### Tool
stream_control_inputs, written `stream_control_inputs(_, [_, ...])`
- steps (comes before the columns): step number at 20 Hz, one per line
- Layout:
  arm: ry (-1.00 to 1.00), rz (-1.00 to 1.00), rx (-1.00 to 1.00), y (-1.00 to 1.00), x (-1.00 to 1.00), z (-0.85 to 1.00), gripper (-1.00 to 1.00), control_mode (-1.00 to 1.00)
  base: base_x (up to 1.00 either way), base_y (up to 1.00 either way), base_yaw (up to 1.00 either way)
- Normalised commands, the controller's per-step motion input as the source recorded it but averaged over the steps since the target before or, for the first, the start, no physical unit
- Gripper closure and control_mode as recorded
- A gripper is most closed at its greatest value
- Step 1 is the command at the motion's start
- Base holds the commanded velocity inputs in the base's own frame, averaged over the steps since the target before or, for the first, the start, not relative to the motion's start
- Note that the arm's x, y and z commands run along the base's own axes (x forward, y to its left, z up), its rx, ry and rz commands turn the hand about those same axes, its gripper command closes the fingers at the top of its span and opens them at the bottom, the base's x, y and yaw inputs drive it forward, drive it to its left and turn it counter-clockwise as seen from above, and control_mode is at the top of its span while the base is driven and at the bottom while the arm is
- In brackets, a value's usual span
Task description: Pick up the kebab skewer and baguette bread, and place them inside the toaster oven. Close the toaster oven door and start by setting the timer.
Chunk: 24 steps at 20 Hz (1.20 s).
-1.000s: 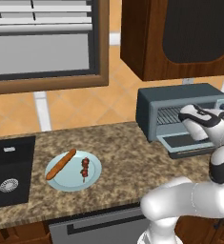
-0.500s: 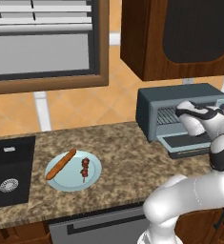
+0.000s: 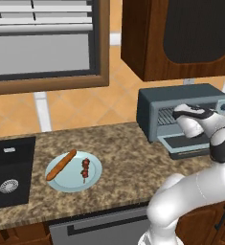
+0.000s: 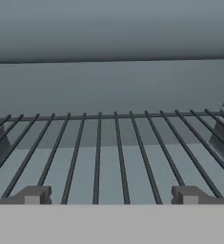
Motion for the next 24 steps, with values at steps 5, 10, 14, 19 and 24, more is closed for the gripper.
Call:
stream_control_inputs(5, [0.12, 0.0, 0.0, 0.0, 0.1, -0.14, -1.0, -1.0, 0.0, 0.0, 0.0])
stream_control_inputs(10, [0.11, 0.0, 0.0, 0.0, -0.05, -0.34, -1.0, -1.0, 0.0, 0.0, 0.0])
stream_control_inputs(14, [0.01, 0.0, 0.0, 0.0, -0.54, -0.88, -1.0, -1.0, 0.0, 0.0, 0.0])
stream_control_inputs(19, [0.03, 0.0, 0.0, 0.0, -0.72, -1.0, -1.0, -1.0, 0.0, 0.0, 0.0])
stream_control_inputs(24, [0.11, 0.0, 0.0, 0.0, -0.73, -1.0, -1.0, -1.0, 0.0, 0.0, 0.0])
